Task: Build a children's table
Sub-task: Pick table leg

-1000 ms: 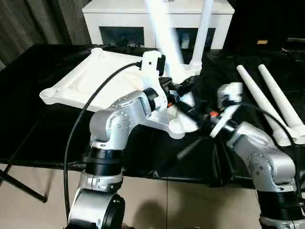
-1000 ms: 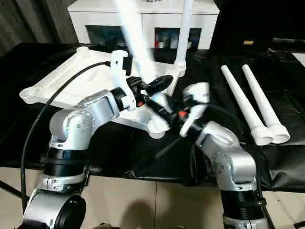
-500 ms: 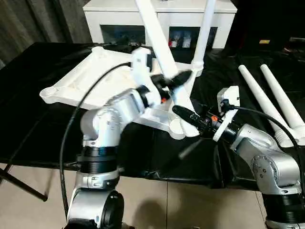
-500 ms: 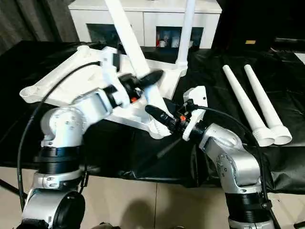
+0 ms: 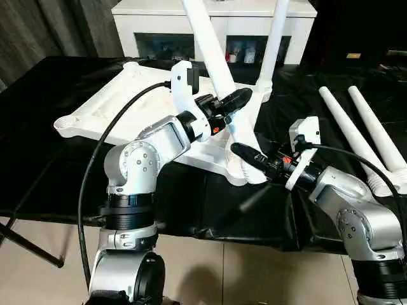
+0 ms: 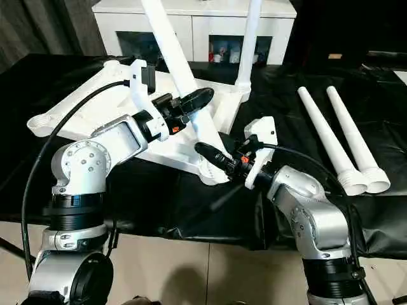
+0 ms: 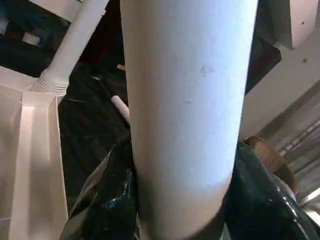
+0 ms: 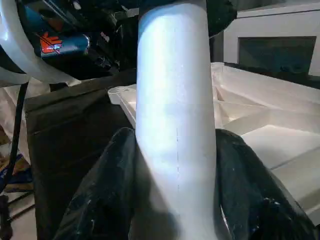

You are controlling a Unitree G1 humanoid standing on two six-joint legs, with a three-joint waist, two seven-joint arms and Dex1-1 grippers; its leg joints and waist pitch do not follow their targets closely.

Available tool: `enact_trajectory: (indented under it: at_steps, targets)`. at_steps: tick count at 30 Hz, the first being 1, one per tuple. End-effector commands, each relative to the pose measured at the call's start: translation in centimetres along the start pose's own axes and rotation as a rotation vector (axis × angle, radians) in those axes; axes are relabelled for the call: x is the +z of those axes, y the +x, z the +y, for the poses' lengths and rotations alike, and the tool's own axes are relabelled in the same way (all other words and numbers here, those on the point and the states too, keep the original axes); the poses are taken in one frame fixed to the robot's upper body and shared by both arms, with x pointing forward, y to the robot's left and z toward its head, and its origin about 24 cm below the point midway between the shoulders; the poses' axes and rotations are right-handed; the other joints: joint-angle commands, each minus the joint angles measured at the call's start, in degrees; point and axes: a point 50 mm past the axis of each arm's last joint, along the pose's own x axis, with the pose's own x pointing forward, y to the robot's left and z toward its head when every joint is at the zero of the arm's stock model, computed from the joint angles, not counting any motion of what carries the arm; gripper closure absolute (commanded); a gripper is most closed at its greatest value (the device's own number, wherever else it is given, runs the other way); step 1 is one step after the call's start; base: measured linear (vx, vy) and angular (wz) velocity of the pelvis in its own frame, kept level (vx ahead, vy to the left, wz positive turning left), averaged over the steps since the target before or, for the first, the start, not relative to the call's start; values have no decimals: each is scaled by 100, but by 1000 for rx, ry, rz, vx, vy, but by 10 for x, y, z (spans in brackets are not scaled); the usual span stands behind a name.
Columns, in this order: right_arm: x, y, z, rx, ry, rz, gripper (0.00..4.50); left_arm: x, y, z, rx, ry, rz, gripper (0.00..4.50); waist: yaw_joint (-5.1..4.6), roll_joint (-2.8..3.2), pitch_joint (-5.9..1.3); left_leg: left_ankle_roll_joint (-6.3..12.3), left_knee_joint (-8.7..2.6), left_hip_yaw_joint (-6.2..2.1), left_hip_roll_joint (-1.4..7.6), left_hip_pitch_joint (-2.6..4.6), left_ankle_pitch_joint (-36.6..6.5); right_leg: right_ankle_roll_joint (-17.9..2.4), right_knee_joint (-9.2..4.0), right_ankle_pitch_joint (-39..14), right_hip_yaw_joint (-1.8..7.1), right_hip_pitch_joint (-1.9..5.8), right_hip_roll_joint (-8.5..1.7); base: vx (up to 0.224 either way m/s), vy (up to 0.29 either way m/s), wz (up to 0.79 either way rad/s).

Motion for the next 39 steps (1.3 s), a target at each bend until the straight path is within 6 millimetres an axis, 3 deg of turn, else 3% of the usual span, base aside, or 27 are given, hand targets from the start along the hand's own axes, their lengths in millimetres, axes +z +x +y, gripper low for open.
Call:
enact_trajectory:
  at_steps: [1,10,14,18,23,28,39]
  targets:
    - [5,3,2,15,14,-21,208,7,0,-1,6,15,-16,259,21,-139,-416,562,-363,-117,213,85,-576,-1336,-374,-916,151,294,-236,0,0,0]
    - [32,-18,-15,55,191,-149,142,6,-3,0,-13,25,3,261,40,-130,-423,623,-356,-114,216,107,-527,-1383,-363,-807,145,296,-218,0,0,0]
    - [40,-42,-29,115,263,-92,107,6,-5,-5,-83,29,20,261,72,-143,-442,639,-331,-104,201,107,-408,-1427,-345,-697,143,324,-220,0,0,0]
    - [36,-48,-28,160,303,-17,67,4,-8,-11,-164,55,51,261,111,-175,-437,685,-322,-98,196,96,-345,-1407,-350,-821,142,320,-235,0,0,0]
    - [24,-42,-13,260,252,132,50,-5,-14,-25,-341,165,159,261,126,-193,-427,581,-331,-90,227,113,-403,-1371,-357,-1017,155,290,-241,0,0,0]
    - [23,-32,-9,267,170,196,50,-4,-11,-24,-326,222,179,262,136,-178,-407,367,-354,-96,232,130,-616,-1252,-377,-1287,171,275,-245,0,0,0]
    - [18,-21,-11,215,90,261,50,-4,-7,-20,-251,349,171,262,140,-220,-423,368,-348,-98,229,117,-498,-1235,-339,-1043,181,286,-244,0,0,0]
